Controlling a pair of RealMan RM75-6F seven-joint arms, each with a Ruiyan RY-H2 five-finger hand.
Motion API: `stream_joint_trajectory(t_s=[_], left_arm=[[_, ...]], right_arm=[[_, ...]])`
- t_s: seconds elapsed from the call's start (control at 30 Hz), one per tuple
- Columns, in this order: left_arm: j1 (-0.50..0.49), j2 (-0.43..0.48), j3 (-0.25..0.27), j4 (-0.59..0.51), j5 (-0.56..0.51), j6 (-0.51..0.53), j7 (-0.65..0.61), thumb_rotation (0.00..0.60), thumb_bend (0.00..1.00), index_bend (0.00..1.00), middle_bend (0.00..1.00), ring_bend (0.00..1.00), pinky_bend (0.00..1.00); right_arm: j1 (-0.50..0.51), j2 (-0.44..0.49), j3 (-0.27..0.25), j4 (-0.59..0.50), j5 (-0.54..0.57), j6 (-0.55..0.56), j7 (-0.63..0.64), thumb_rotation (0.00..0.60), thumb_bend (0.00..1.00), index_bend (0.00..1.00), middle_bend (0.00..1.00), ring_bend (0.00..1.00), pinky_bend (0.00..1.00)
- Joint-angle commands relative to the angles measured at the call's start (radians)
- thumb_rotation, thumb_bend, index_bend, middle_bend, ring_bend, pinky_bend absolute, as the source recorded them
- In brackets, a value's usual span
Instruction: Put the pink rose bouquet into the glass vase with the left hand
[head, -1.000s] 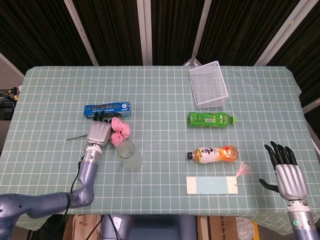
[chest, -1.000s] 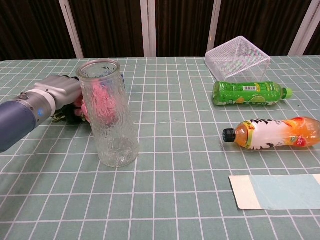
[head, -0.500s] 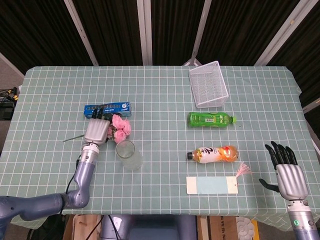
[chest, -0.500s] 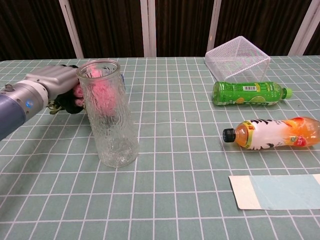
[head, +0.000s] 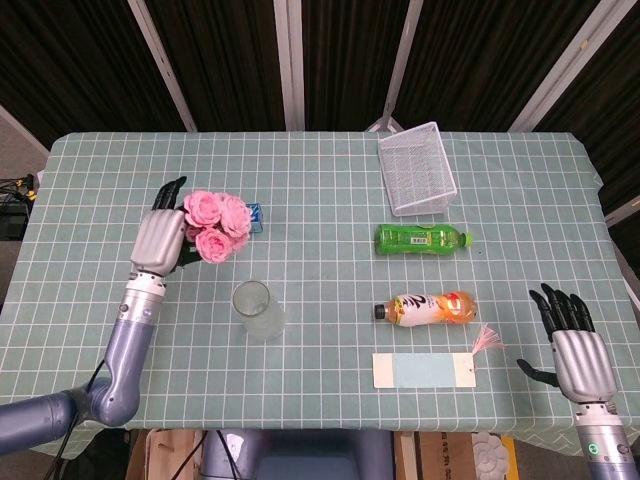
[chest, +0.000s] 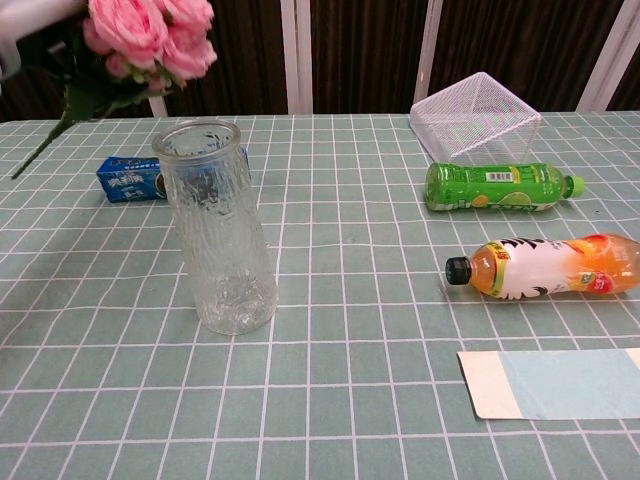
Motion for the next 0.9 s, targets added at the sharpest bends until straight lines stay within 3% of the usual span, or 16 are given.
stream_joint_trajectory(t_s=[0.03,0.2,0.57,0.9], left_arm=[[0.030,0.071,-0.063,-0.109,0.006,-0.001,-0.104,0.600,0.48,0.37,0.46,0.04,0.00],[0.046,0.140,-0.131,-0.245,-0.003,-0.006,-0.201,0.600,0.48,0.38,0.46,0.04,0.00],[0.036,0.208,-0.236,-0.437,-0.077,-0.013,-0.288,0.600,0.48,0.38,0.46,0.04,0.00],[0.007,0.228,-0.286,-0.559,-0.159,-0.016,-0.321,0.600,0.48,0.38,0.46,0.04,0.00]], right_arm=[[0.000,0.001,0.000,-0.001,0.000,0.000,0.001,0.600,0.15,0.10,0.04,0.00,0.00],[-0.001,0.004,0.000,-0.004,-0.002,0.002,0.006,0.600,0.15,0.10,0.04,0.00,0.00],[-0.010,0.017,0.001,-0.011,-0.012,0.020,0.036,0.600,0.15,0.10,0.04,0.00,0.00],[-0.009,0.020,0.001,-0.009,-0.012,0.015,0.047,0.600,0.15,0.10,0.04,0.00,0.00]])
